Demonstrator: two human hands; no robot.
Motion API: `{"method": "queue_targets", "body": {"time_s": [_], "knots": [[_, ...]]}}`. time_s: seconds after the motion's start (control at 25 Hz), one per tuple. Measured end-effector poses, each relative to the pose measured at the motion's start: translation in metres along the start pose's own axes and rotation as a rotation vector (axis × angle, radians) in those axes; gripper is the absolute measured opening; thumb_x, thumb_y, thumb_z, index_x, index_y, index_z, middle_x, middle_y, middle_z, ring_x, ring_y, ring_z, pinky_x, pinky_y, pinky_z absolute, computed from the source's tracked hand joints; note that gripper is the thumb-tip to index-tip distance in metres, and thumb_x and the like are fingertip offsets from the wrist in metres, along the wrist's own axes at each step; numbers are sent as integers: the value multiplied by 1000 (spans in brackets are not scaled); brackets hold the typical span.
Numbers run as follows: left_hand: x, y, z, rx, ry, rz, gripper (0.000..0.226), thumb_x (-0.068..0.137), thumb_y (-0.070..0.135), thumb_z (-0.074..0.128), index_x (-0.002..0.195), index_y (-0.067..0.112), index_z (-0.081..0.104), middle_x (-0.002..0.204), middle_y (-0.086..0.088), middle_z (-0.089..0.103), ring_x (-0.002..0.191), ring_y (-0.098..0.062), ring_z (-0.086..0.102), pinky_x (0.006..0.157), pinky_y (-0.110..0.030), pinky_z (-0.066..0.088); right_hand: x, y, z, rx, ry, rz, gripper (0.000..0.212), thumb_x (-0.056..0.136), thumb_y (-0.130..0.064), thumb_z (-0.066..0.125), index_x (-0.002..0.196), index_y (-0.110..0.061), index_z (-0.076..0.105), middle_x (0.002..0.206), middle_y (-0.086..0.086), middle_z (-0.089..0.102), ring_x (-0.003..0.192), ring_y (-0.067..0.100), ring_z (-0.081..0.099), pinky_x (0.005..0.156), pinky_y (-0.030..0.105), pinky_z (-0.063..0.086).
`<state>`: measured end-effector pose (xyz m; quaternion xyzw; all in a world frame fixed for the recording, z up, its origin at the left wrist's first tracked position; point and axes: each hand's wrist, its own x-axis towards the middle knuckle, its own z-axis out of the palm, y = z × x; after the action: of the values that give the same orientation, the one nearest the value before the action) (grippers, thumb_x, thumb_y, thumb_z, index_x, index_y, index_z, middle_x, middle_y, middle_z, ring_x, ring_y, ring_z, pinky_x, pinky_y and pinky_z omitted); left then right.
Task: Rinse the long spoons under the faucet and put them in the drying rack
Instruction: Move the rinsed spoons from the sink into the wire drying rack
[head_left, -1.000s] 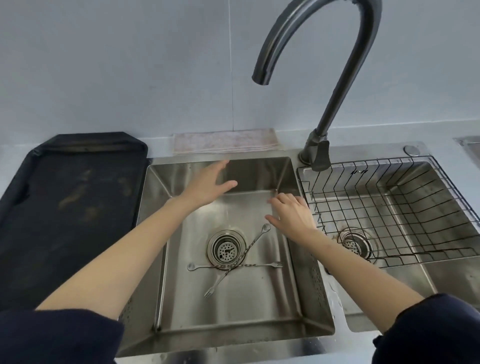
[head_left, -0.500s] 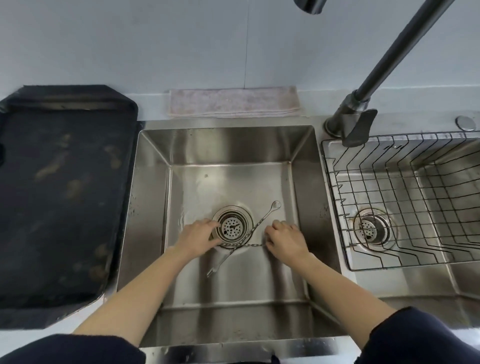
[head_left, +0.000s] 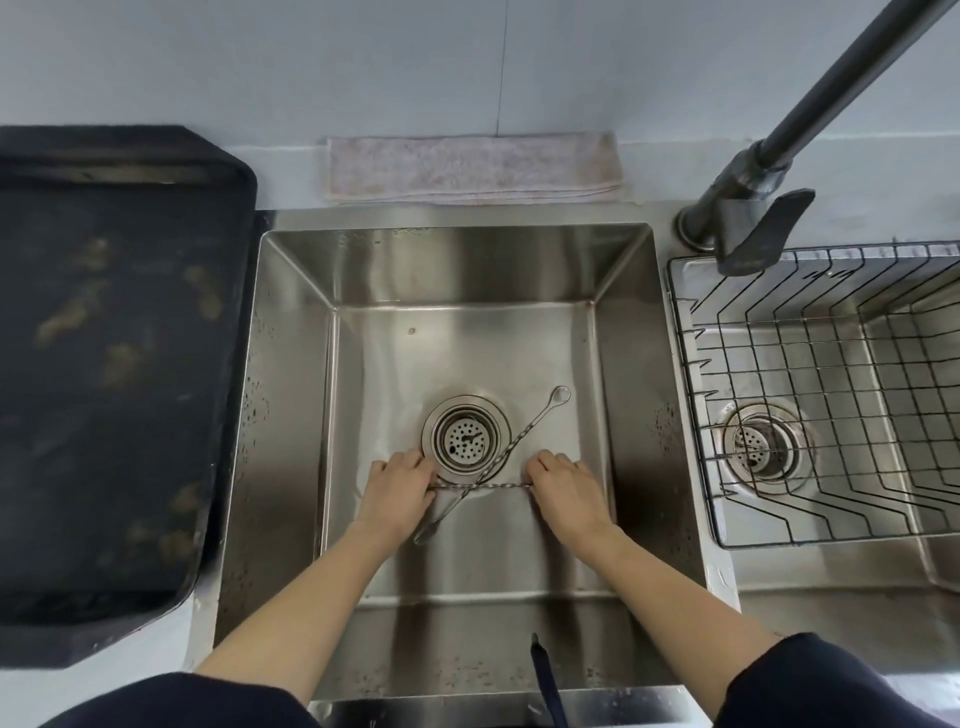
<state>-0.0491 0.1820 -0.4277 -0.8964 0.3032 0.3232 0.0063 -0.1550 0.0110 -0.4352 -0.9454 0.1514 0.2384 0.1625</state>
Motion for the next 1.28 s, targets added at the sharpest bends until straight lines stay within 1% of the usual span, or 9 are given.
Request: {"method": "queue_targets", "body": {"time_s": [0.2, 0.28, 0.48, 0.56, 0.64, 0.8, 1.0, 1.16, 1.28], "knots": [[-5, 1, -2, -28, 46, -8, 18, 90, 19, 47, 106, 15, 54, 117, -4, 58, 113, -25, 50, 93, -35, 35, -3, 2, -7, 32, 59, -27, 23, 94, -7, 41, 111, -9, 56, 117, 10, 58, 111, 29, 52, 92, 37, 39], [-7, 3, -7, -40, 73, 6, 18, 90, 20, 47, 106, 15, 55, 116, -4, 59, 112, -25, 50, 93, -35, 35, -5, 1, -13, 33, 132, -26, 20, 90, -3, 48, 105, -8, 61, 108, 12, 62, 104, 31, 56, 88, 38, 43], [-20, 4, -27, -49, 191, 39, 21, 91, 22, 47, 108, 17, 58, 117, -1, 59, 113, -21, 51, 93, -31, 34, -18, -7, -34, 13, 279, -37, 13, 67, 5, 69, 76, -5, 68, 77, 16, 68, 73, 34, 67, 67, 38, 55], [-29, 5, -37, -46, 247, 44, 21, 91, 23, 47, 107, 18, 59, 115, 0, 60, 113, -20, 51, 93, -31, 34, -27, -13, -46, -37, 319, -75, 25, 46, -2, 83, 61, -12, 67, 60, 6, 66, 55, 26, 66, 51, 29, 55], [-38, 6, -48, -43, 297, 49, 19, 91, 23, 47, 105, 18, 59, 113, -1, 60, 112, -20, 52, 93, -31, 34, -37, -18, -59, -55, 354, -100, 35, 29, -11, 89, 52, -20, 64, 51, -4, 62, 44, 17, 63, 44, 21, 51], [-59, 15, -71, -13, 399, 72, 19, 91, 26, 47, 104, 18, 60, 110, -1, 61, 109, -20, 55, 92, -31, 35, -53, -16, -78, -89, 467, -158, 37, 28, -15, 92, 51, -24, 65, 49, -6, 61, 43, 13, 62, 45, 17, 50], [-75, 43, -90, -28, 519, 114, 21, 92, 24, 46, 104, 15, 61, 107, -2, 63, 105, -21, 57, 90, -32, 36, -74, 5, -106, -107, 649, -166, 33, 37, -11, 92, 57, -21, 68, 54, -7, 64, 51, 14, 64, 47, 20, 51], [-79, 76, -99, -36, 569, 179, 20, 91, 24, 49, 102, 15, 62, 105, -3, 65, 101, -24, 60, 87, -32, 39, -94, 33, -122, -125, 695, -140, 34, 36, -11, 92, 57, -22, 67, 56, -7, 63, 54, 15, 64, 47, 18, 50], [-75, 107, -108, -44, 605, 233, 17, 90, 22, 50, 99, 15, 63, 104, -2, 67, 99, -23, 61, 78, -30, 35, -107, 60, -132, -146, 721, -97, 34, 35, -12, 92, 55, -24, 67, 54, -8, 63, 53, 13, 64, 44, 16, 48]]}}
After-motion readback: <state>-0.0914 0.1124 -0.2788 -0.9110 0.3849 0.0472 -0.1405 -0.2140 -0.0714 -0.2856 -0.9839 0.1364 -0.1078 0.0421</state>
